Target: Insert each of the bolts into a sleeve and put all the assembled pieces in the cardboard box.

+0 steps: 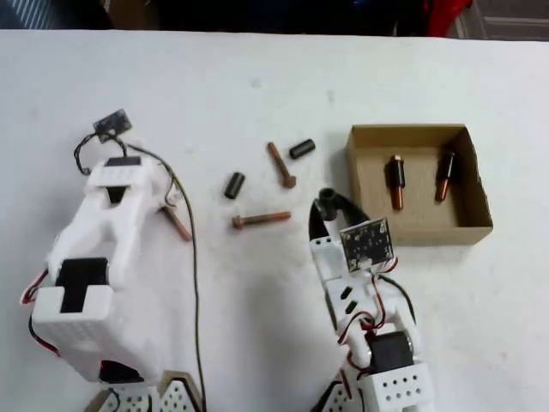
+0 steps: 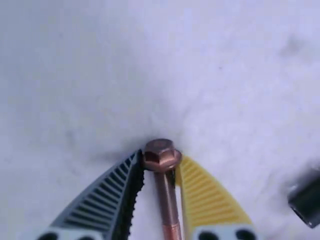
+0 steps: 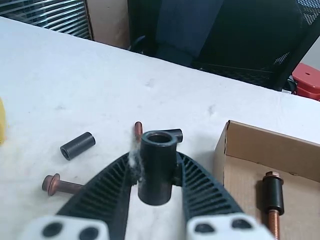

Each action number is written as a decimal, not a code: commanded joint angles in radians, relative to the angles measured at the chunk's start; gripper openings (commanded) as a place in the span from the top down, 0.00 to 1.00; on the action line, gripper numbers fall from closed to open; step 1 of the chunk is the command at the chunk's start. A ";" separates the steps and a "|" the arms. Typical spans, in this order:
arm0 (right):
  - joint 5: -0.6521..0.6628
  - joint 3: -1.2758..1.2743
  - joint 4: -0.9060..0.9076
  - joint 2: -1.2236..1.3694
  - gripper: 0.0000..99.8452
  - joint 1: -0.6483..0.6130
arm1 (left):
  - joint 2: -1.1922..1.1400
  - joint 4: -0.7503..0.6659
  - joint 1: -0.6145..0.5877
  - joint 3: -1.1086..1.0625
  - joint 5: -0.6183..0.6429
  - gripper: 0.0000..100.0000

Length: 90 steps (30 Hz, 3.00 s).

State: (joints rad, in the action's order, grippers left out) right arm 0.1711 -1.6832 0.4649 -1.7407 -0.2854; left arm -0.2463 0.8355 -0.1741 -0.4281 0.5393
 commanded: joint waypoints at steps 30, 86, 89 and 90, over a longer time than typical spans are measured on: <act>-0.009 -0.009 0.004 -0.016 0.98 -0.001 | -0.005 0.025 0.091 0.063 -0.327 0.94; -0.109 -0.009 -0.239 -0.008 0.98 -0.346 | 0.951 -0.112 0.252 -0.227 -0.563 0.98; -0.109 -0.009 -0.236 -0.008 0.98 -0.346 | 1.046 -0.166 0.254 -0.269 -0.563 0.98; -0.109 -0.009 -0.236 -0.008 0.98 -0.346 | 1.076 -0.178 0.254 -0.281 -0.562 0.98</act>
State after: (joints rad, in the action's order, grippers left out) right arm 0.0713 -1.6832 0.2256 -1.7407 -0.6229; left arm 0.7127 0.7250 0.0683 -0.7027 -0.0238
